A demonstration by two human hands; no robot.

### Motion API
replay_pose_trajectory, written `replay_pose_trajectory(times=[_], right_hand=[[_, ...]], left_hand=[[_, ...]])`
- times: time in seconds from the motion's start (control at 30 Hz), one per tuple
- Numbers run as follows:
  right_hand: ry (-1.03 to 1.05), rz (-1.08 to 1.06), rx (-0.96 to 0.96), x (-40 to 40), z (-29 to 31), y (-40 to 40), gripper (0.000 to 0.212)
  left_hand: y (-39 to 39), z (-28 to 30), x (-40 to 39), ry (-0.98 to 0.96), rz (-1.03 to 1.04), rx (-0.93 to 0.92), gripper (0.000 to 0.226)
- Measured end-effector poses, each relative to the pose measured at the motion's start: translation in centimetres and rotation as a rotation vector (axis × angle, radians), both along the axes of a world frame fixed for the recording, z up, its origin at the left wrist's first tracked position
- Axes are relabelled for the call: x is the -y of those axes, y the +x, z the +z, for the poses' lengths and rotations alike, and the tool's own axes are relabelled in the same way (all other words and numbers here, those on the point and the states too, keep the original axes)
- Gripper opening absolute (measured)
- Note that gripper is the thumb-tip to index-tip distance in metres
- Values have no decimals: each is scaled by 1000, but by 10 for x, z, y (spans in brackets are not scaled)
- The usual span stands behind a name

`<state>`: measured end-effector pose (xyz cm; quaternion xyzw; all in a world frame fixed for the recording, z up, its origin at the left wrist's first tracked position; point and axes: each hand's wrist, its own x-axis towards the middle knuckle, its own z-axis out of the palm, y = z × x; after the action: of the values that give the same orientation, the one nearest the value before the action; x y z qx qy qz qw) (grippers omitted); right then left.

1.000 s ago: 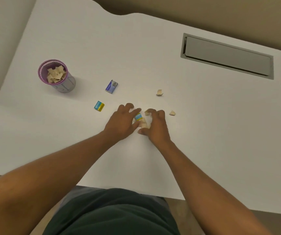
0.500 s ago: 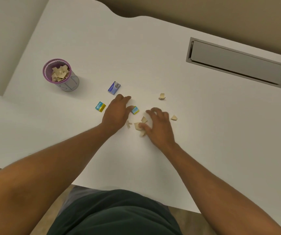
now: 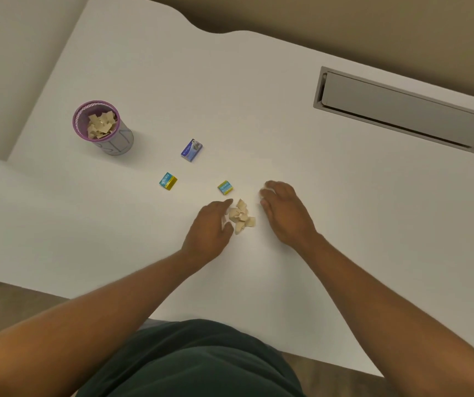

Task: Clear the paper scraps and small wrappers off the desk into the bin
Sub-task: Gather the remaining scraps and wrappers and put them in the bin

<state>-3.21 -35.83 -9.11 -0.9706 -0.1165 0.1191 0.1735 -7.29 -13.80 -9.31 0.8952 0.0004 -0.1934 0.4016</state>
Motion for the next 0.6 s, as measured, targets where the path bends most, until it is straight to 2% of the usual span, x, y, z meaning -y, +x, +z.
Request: replay_pose_trajectory(times=[0.1, 0.17, 0.23, 0.33, 0.43, 0.5, 0.6], right_hand=[[-21, -132, 49, 4, -2, -20, 35], [-146, -243, 23, 3, -4, -27, 57], [-186, -299, -65, -1, -7, -31, 72], [-102, -294, -79, -14, -8, -37, 62], [6, -206, -52, -33, -3, -47, 52], [84, -178, -57, -41, -1, -53, 53], [195, -248, -55, -41, 2, -53, 60]], left_hand=[[0, 0, 6, 97, -80, 59, 70], [3, 1, 8, 202, -161, 97, 84], [7, 0, 11, 299, -252, 107, 91], [15, 0, 16, 373, -337, 113, 89], [20, -2, 16, 335, -340, 115, 79], [21, -2, 13, 272, -332, 117, 76], [21, -3, 6, 216, -277, 97, 80]])
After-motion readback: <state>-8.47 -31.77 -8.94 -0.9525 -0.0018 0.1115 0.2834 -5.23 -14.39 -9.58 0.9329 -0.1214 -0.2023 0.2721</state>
